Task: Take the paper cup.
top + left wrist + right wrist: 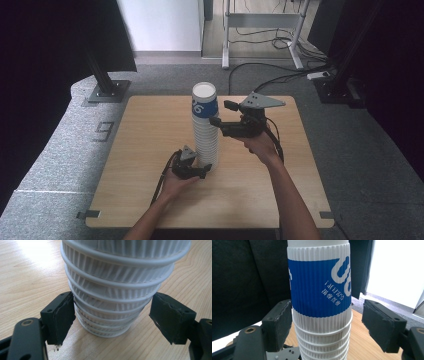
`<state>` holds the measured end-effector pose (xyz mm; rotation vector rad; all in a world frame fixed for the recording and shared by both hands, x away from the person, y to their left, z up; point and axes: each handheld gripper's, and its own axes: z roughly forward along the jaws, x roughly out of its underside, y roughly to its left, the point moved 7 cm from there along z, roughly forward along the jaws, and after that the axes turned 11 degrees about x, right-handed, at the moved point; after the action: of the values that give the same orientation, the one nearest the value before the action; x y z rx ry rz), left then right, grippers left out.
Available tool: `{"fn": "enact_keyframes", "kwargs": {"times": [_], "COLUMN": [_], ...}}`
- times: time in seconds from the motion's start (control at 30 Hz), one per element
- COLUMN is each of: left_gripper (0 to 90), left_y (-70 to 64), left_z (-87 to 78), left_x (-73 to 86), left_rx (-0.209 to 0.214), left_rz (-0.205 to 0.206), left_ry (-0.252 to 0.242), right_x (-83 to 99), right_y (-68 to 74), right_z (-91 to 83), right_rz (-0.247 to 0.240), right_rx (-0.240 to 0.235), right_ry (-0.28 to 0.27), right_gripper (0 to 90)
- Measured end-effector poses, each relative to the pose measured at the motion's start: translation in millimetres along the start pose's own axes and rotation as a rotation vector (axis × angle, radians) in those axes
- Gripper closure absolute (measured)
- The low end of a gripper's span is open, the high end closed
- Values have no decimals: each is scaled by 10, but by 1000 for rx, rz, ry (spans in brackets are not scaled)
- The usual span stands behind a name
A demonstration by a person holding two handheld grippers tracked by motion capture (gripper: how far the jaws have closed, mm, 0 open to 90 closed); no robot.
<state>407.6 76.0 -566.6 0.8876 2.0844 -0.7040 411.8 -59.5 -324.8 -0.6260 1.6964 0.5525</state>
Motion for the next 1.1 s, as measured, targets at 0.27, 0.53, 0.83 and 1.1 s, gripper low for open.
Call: {"fn": "enact_keyframes", "kwargs": {"times": [0.27, 0.53, 0.83, 1.1], "left_gripper": [206, 206, 206, 206], "left_y": [-2, -4, -3, -3], "left_z": [0, 1, 1, 3], "left_x": [-1, -1, -1, -1], "left_rx": [3, 5, 5, 3], "left_rz": [-4, -6, -5, -5], "left_ry": [-3, -4, -4, -5], "right_x": [-75, -125, -173, -191], "right_y": [25, 82, 96, 93], "right_z": [47, 134, 187, 245], "right_rz": [-6, -10, -6, 2], "right_rx": [-2, -13, -11, -13], "right_ry": [-2, 0, 0, 5], "right_gripper": [231, 221, 214, 207]}}
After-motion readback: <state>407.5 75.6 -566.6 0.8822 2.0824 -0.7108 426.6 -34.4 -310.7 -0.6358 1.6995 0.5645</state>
